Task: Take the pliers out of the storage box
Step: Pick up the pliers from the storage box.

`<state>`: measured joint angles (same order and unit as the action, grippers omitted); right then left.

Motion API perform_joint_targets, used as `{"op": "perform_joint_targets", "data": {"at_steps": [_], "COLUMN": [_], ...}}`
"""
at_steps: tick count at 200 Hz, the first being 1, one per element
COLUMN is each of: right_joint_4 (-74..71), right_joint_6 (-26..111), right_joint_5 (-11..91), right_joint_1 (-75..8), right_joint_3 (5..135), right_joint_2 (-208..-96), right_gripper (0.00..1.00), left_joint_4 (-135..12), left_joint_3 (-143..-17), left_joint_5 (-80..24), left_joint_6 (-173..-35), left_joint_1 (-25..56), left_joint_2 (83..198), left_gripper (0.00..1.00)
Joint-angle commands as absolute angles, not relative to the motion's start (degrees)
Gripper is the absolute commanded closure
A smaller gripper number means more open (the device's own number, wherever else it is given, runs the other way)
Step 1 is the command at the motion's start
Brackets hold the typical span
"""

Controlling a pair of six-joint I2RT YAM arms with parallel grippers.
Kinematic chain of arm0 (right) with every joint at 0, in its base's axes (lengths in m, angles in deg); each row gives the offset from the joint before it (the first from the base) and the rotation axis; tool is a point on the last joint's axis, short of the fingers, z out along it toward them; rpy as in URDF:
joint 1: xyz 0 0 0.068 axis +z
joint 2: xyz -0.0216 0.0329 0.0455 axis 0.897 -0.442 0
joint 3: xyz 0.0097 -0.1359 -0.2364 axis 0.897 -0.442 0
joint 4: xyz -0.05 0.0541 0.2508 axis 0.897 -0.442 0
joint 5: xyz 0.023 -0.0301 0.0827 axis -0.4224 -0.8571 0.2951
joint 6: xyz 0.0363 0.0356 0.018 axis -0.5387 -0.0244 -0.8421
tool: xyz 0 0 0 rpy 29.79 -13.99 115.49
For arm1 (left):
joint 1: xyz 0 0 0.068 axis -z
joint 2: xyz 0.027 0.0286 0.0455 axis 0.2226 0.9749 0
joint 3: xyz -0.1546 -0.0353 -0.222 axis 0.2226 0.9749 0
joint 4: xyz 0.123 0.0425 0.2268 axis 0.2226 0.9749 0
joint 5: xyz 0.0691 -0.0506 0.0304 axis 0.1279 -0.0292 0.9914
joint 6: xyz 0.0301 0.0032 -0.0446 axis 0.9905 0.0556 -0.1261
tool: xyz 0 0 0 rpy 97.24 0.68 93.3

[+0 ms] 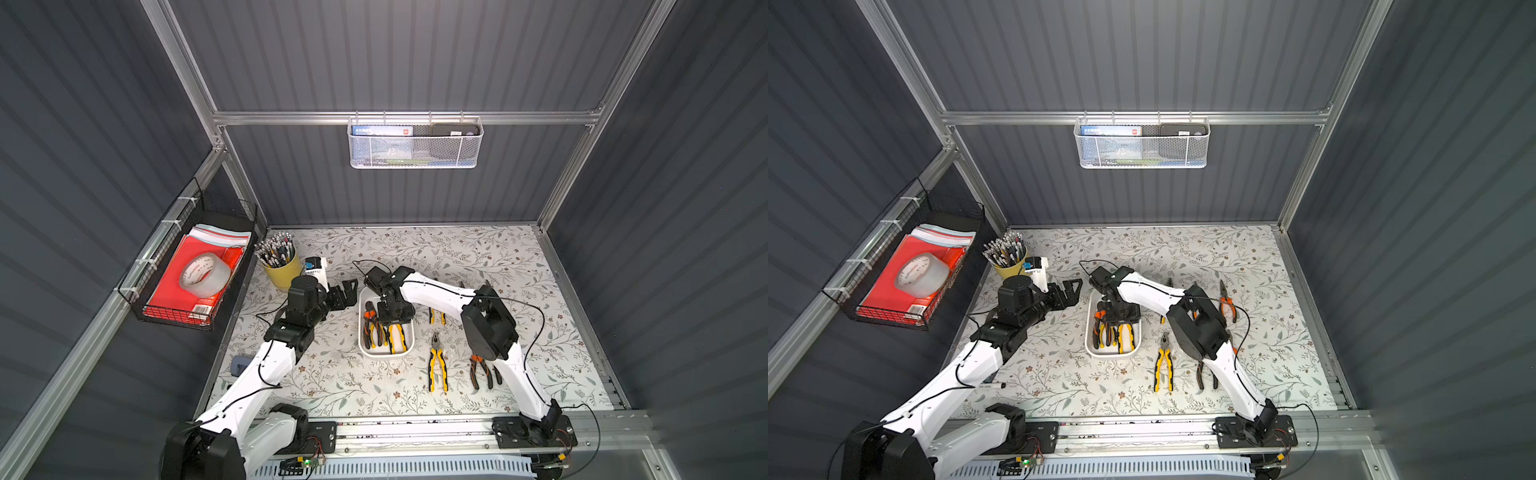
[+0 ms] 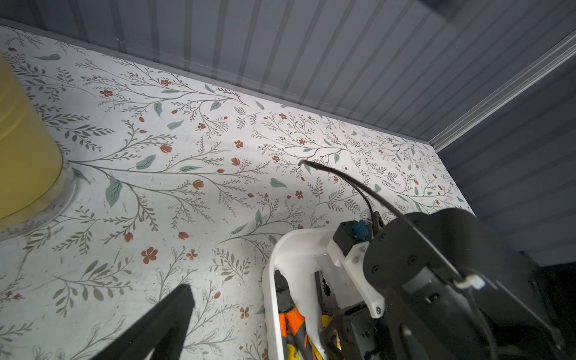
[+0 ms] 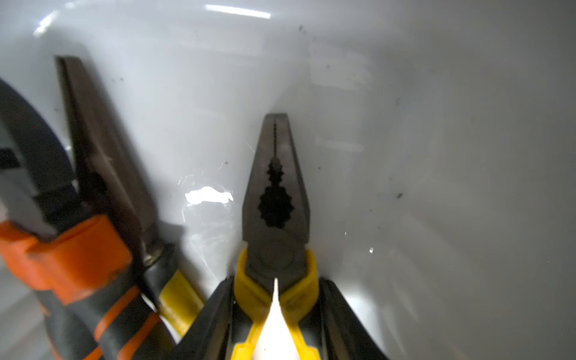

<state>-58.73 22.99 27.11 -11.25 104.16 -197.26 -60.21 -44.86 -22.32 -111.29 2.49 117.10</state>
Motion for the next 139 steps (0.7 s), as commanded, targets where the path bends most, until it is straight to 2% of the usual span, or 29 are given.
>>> {"op": "perform_joint_targets", "data": {"at_steps": [1,52,139], "right_joint_4": [-58.02,-55.03,-55.06], "right_joint_6": [22.15,22.54,23.06], "right_joint_5": [25.69,22.25,19.69], "right_joint_1": [-11.10,-11.19,-11.47], "right_joint_3": [105.55,107.00,108.47], "right_joint_2": [-197.68,-192.24,-189.23], "right_gripper": [0.91,1.00,1.00], "left_joint_4": [-59.23,-59.29,-59.29], "left_joint_3": [-46.01,-45.97,-45.97], "left_joint_5": [-22.01,-22.00,-21.96], "left_joint_6": [-110.41,-110.44,-110.44], "left_joint_1": [2.69,2.69,2.69], "left_joint_2": [116.29,116.20,115.97], "left_gripper": [0.01,0.01,0.01]}}
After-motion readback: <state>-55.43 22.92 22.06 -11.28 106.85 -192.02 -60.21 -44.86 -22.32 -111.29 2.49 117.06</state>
